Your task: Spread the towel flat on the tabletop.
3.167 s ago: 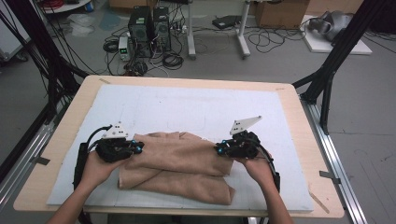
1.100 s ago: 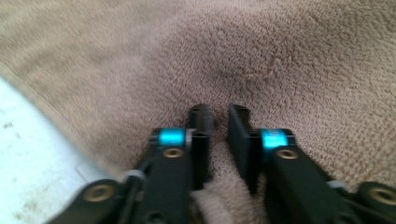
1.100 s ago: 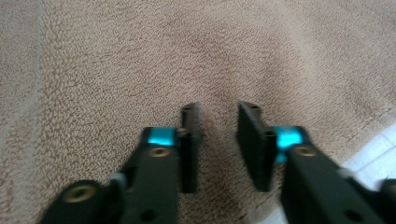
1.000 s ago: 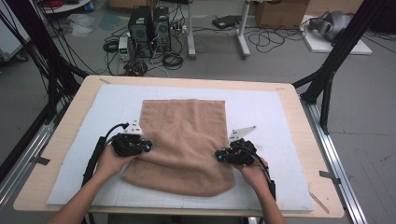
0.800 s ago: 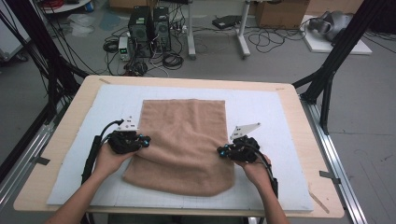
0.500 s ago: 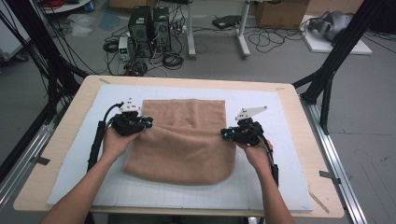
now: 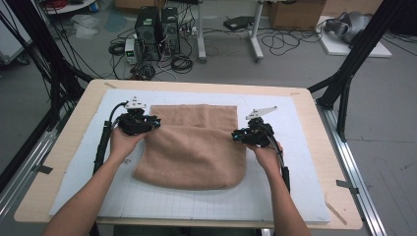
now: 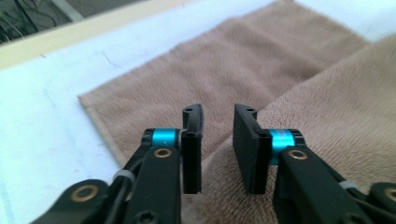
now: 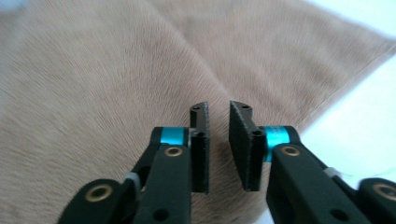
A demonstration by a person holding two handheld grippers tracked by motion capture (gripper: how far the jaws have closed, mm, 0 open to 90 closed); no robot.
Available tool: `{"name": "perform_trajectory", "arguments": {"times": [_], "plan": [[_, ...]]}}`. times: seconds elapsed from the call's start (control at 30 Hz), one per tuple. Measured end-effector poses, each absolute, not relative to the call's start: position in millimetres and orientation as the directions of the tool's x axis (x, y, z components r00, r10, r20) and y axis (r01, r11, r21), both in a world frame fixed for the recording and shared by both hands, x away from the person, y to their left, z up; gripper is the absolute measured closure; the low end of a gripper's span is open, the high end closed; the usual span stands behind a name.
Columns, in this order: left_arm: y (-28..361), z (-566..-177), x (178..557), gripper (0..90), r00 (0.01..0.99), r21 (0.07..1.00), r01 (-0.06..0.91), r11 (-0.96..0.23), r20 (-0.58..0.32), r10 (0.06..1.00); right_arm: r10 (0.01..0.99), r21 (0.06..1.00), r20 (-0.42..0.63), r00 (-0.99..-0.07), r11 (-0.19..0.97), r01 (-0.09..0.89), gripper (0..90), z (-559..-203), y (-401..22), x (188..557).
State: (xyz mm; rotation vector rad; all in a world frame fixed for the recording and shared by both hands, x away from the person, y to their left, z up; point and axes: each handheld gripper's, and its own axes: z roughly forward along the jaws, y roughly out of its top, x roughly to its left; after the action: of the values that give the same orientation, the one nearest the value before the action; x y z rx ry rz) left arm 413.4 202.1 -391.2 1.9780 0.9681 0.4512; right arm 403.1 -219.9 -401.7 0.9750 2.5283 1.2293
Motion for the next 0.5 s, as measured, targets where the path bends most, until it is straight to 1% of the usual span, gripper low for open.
{"name": "perform_trajectory", "arguments": {"times": [0.03,0.07,0.1,0.13,0.2,0.27,0.3,0.4,0.43,0.5], "plan": [[205,-387,411,71.1,0.632,0.832,0.455,-0.317,-0.051,0.773,0.621,0.751,0.129,-0.773,0.448,0.485,75.6,-402,-220,403],[207,-385,409,68.6,0.634,0.834,0.453,-0.315,-0.053,0.771,0.625,0.768,0.110,-0.772,0.440,0.466,72.5,-394,-223,398],[210,-381,405,68.6,0.642,0.836,0.444,-0.322,-0.046,0.765,0.625,0.768,0.110,-0.772,0.440,0.466,72.5,-394,-223,398],[213,-377,401,67.7,0.645,0.841,0.436,-0.320,-0.044,0.763,0.622,0.783,0.108,-0.775,0.428,0.452,70.5,-386,-228,390],[217,-372,394,67.0,0.658,0.847,0.425,-0.320,-0.046,0.752,0.624,0.785,0.100,-0.775,0.430,0.447,70.0,-384,-230,387],[219,-369,386,66.3,0.674,0.853,0.405,-0.328,-0.037,0.738,0.603,0.790,0.107,-0.790,0.431,0.436,67.2,-378,-232,378],[218,-369,377,65.4,0.693,0.850,0.396,-0.347,-0.029,0.720,0.596,0.792,0.105,-0.796,0.434,0.430,66.0,-378,-232,374],[216,-372,368,64.8,0.710,0.847,0.383,-0.368,-0.015,0.704,0.581,0.789,0.104,-0.807,0.447,0.423,64.3,-377,-230,367],[216,-375,364,62.8,0.715,0.842,0.385,-0.378,-0.013,0.699,0.567,0.789,0.093,-0.818,0.459,0.408,62.5,-378,-227,359],[215,-381,357,62.0,0.725,0.838,0.390,-0.382,-0.024,0.688,0.562,0.789,0.096,-0.821,0.460,0.407,62.2,-379,-226,355]]}}
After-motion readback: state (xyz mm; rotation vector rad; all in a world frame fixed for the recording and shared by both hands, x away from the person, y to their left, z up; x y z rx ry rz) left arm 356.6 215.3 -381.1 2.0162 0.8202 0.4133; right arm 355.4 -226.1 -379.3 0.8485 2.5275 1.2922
